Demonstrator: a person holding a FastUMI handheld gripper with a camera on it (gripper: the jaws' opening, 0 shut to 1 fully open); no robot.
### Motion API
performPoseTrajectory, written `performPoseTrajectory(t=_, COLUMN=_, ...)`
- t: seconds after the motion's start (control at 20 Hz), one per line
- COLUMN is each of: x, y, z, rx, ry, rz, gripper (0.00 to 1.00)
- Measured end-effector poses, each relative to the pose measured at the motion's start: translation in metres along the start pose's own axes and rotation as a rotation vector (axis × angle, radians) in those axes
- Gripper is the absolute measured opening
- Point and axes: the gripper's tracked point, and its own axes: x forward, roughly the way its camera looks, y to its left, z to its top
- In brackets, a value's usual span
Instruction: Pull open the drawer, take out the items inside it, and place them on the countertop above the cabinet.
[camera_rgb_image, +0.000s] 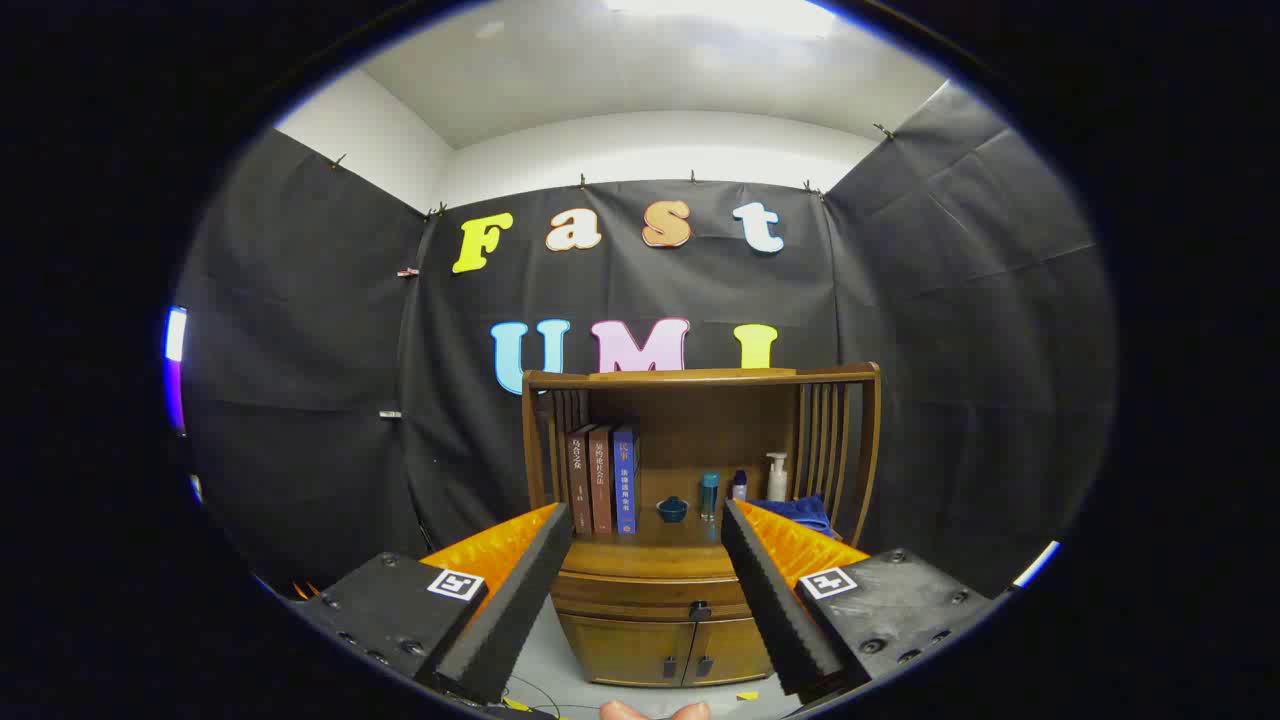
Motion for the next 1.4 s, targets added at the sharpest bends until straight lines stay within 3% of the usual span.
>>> performPoseTrajectory(t=0.75, x=0.016, y=0.0, z=-0.022, rx=-0.002, ry=-0.001, rz=0.02, gripper=0.99)
performPoseTrajectory(t=1.4, x=0.085, y=-0.044, z=-0.144, rx=0.008, ry=0.023, rz=-0.001, gripper=0.99)
